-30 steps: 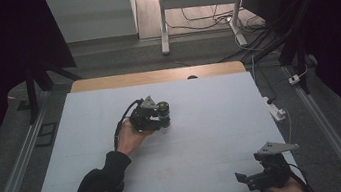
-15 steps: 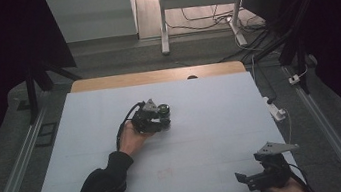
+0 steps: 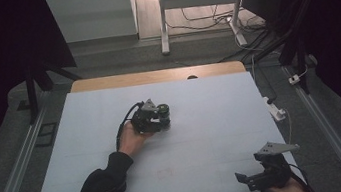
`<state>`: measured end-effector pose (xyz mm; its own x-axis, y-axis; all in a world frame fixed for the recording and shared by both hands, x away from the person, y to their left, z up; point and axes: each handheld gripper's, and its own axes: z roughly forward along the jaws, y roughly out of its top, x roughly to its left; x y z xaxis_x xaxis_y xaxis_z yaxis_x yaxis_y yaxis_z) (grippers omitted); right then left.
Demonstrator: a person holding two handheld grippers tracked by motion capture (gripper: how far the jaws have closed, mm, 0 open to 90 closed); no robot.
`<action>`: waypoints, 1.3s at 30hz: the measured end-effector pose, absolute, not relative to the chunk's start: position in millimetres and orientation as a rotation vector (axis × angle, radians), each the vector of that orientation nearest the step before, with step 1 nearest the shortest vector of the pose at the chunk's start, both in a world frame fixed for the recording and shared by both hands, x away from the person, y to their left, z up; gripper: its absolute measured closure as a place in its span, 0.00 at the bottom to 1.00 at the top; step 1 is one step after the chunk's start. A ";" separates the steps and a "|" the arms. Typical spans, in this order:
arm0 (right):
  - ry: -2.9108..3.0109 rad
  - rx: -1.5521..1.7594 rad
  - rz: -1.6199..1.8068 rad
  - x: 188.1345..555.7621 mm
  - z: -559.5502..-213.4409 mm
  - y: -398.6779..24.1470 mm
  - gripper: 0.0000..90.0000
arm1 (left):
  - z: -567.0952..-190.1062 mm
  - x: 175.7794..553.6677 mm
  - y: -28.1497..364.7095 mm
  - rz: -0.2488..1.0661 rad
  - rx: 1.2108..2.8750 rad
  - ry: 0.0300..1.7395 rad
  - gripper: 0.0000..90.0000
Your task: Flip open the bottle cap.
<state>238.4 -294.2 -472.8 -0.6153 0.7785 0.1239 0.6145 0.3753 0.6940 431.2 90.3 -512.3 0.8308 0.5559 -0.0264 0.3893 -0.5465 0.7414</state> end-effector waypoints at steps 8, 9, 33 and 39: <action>2.390 1.235 1.096 237.2 -471.0 -296.0 0.00 | -512.4 431.9 90.5 0.263 2.218 0.688 0.60; 2.387 1.236 1.103 237.2 -470.6 -295.7 0.00 | -512.4 432.0 90.5 0.263 2.218 0.687 0.60; 2.430 1.083 1.251 252.4 -457.8 -267.6 0.00 | -513.2 430.9 90.6 0.270 2.216 0.690 0.60; 2.408 1.042 1.286 262.1 -452.2 -256.7 0.00 | -512.8 430.9 90.5 0.271 2.220 0.689 0.60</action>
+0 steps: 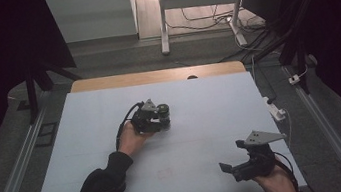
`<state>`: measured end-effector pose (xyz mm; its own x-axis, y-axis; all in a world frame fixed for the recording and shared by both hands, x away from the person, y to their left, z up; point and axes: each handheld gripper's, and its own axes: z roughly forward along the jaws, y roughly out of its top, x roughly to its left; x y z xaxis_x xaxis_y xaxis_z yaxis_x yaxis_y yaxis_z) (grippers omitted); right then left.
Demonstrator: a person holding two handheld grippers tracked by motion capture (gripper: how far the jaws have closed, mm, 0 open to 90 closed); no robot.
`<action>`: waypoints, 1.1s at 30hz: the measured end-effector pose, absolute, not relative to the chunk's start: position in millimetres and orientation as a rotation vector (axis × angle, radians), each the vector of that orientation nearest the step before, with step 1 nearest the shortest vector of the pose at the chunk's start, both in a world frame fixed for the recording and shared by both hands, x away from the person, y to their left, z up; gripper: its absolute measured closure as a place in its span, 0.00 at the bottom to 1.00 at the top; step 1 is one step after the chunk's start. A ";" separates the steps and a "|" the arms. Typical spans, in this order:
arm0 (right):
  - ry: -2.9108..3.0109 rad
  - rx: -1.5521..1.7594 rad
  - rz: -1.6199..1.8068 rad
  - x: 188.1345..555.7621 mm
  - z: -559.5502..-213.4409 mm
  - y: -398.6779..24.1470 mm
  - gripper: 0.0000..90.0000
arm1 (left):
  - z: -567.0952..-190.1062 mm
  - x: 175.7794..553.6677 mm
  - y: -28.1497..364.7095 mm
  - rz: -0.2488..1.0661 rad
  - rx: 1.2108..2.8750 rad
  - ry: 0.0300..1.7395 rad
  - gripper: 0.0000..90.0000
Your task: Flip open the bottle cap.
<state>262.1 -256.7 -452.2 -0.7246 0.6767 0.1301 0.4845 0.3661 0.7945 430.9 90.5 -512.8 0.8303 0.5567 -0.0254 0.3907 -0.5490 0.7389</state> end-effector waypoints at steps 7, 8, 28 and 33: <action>2.422 0.999 1.324 276.8 -446.8 -240.8 0.00 | -512.7 430.8 90.0 0.272 2.219 0.694 0.60; 2.422 0.993 1.323 278.8 -445.9 -238.2 0.00 | -512.7 430.8 89.9 0.272 2.219 0.694 0.60; 2.472 0.914 1.317 314.6 -443.8 -194.6 0.00 | -512.2 430.8 89.4 0.273 2.224 0.698 0.60; 2.487 0.900 1.303 323.3 -446.0 -184.0 0.00 | -511.8 430.7 89.1 0.273 2.227 0.700 0.60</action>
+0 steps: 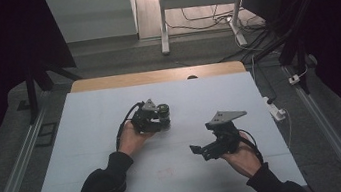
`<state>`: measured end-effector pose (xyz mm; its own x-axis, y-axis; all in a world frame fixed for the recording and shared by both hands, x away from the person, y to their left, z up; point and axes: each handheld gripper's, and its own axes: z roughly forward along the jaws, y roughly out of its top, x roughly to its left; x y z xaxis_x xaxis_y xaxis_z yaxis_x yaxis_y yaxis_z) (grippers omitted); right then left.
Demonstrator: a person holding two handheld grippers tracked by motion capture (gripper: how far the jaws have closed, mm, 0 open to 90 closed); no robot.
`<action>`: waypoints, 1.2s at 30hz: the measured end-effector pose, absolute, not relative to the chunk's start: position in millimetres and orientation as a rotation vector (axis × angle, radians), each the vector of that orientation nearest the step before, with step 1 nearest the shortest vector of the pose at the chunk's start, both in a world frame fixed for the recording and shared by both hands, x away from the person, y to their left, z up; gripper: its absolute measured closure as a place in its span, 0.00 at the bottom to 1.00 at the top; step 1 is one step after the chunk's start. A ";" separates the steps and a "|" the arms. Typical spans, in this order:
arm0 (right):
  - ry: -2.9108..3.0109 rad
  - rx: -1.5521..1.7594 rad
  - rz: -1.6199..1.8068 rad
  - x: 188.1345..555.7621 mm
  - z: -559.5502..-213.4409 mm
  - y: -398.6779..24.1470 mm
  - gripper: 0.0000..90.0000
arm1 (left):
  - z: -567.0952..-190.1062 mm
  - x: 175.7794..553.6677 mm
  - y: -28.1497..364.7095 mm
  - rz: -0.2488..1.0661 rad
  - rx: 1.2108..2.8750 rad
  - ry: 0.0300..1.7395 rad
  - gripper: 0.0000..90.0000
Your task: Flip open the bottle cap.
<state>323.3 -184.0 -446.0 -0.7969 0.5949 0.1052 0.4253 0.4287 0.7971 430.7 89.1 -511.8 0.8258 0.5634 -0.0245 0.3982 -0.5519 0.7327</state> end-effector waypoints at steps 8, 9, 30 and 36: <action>2.491 0.897 1.280 336.5 -447.8 -168.9 0.00 | -511.5 430.6 88.7 0.273 2.229 0.704 0.60; 2.487 0.898 1.270 337.6 -447.7 -166.9 0.00 | -511.5 430.6 88.6 0.273 2.229 0.704 0.60; 2.526 0.901 1.220 371.6 -453.6 -129.7 0.00 | -511.5 430.5 88.4 0.274 2.229 0.706 0.60; 2.522 0.905 1.189 381.5 -457.8 -120.2 0.00 | -511.5 430.5 88.5 0.274 2.228 0.707 0.60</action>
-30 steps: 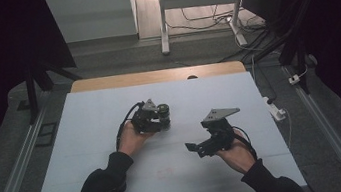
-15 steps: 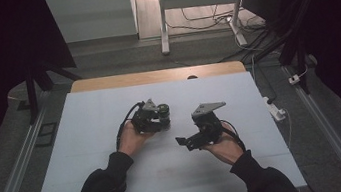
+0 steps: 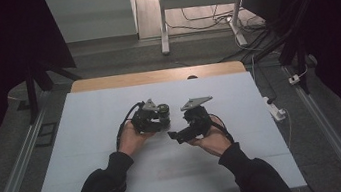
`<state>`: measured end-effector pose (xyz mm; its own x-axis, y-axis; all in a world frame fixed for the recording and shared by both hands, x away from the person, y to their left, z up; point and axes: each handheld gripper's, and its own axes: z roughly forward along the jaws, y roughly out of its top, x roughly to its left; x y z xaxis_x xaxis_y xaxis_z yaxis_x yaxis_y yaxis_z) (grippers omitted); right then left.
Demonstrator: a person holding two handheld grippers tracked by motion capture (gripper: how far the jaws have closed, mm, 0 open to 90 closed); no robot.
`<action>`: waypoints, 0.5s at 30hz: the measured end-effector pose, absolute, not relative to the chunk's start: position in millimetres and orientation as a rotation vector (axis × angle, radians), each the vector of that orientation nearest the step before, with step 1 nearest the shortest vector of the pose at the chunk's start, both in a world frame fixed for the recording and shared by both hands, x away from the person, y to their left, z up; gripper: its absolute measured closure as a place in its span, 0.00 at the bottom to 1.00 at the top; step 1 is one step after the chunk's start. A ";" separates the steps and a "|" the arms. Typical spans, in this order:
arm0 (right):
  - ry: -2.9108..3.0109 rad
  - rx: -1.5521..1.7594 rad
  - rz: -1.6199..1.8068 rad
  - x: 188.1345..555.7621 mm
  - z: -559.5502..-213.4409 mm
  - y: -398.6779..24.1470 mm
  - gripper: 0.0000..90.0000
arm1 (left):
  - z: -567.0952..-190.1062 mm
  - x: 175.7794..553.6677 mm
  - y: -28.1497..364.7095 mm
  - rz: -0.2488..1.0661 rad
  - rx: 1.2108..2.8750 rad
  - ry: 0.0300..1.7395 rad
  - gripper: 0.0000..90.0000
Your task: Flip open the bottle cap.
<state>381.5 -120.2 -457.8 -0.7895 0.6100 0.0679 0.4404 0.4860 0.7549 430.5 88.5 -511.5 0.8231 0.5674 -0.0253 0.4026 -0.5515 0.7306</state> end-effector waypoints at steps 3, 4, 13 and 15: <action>2.520 0.903 1.176 385.4 -459.5 -116.2 0.00 | -511.4 430.6 88.4 0.273 2.229 0.707 0.60; 2.520 0.896 1.170 386.8 -460.0 -115.2 0.00 | -511.4 430.6 88.4 0.273 2.229 0.708 0.60; 2.494 0.870 1.181 395.4 -460.2 -114.5 0.26 | -511.2 430.9 88.4 0.272 2.231 0.707 0.60; 2.496 0.854 1.175 397.0 -458.9 -114.4 0.42 | -511.1 430.9 88.3 0.271 2.232 0.707 0.60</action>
<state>397.0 -114.4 -458.9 -0.7959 0.6051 0.0199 0.4010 0.5023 0.7661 430.9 88.3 -511.1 0.8237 0.5664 -0.0260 0.4037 -0.5538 0.7282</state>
